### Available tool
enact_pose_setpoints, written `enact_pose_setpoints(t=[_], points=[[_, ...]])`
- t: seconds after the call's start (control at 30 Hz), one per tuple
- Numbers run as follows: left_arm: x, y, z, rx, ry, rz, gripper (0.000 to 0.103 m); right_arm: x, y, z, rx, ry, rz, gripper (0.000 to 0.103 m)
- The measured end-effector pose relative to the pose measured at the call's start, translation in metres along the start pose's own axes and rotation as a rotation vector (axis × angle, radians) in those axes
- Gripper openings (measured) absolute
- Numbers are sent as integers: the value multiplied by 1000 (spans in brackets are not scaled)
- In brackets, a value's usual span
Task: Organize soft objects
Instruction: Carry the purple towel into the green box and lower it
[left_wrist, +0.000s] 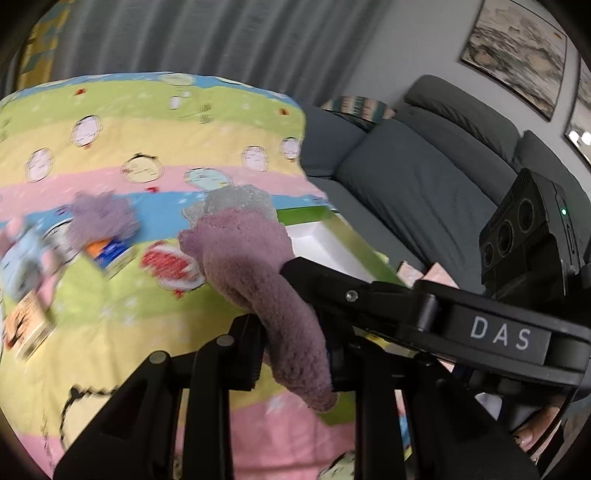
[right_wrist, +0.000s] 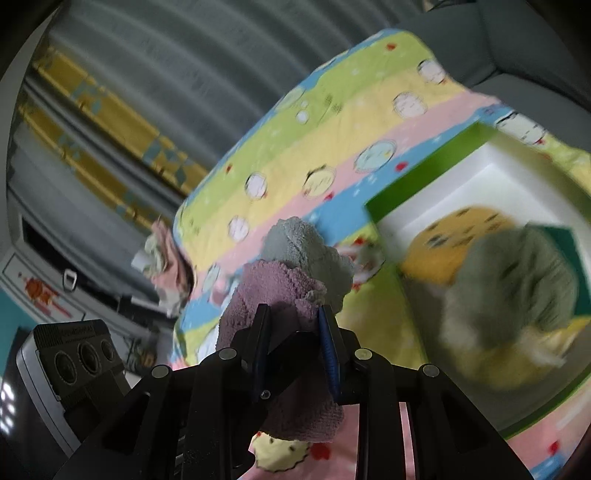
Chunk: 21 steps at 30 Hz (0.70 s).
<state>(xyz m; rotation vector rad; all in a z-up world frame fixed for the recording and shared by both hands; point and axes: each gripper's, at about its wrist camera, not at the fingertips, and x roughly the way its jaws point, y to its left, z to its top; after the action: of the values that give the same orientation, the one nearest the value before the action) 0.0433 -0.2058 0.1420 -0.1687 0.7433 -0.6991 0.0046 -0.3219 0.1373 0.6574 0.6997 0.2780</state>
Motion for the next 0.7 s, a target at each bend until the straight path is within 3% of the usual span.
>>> enact_pose_setpoints(t=[0.33, 0.5, 0.7], points=[[72, -40, 22, 98, 95, -101, 21, -24, -57, 44, 65, -114, -91, 29], [108, -38, 21, 74, 189, -166, 21, -19, -81, 48, 105, -122, -170, 29], [128, -36, 16, 73, 258, -165, 20, -8, -107, 49, 162, -93, -235, 29]])
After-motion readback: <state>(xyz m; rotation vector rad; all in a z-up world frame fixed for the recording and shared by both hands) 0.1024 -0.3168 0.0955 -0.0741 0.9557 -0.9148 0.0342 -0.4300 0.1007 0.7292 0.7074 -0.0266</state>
